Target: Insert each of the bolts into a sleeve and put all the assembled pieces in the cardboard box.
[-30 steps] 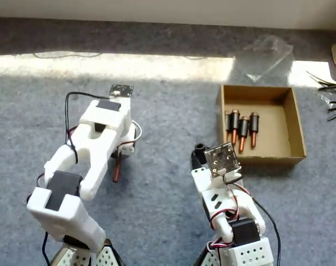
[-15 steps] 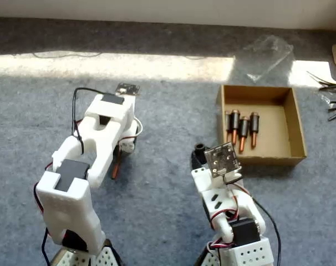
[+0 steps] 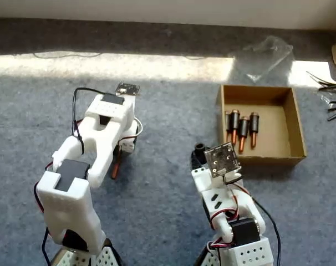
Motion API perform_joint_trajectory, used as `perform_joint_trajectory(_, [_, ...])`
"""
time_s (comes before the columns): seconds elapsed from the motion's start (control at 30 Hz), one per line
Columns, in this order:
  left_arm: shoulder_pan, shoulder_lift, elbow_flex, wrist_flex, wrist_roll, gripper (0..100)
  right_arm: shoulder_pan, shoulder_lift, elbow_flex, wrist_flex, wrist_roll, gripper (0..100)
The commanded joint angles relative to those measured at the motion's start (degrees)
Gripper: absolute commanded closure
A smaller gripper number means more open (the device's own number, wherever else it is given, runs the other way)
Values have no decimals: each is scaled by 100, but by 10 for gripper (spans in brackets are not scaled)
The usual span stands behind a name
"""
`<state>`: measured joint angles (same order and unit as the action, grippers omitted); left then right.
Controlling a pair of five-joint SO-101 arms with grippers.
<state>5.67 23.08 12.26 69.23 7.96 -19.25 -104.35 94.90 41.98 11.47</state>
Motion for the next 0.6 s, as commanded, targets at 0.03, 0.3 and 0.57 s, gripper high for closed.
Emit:
perform_joint_trajectory(0.03, [-75, -497, -198, -62, -70, 995, 66, -57, -31, -13, 62, 995])
perform_joint_trajectory(0.3, [-66, -2360, 233, -53, -1002, 995, 31, -57, -31, -13, 70, 995])
perform_joint_trajectory(0.57, [-75, -3758, 681, -88, -1521, 995, -198, -57, -31, -31, 44, 995])
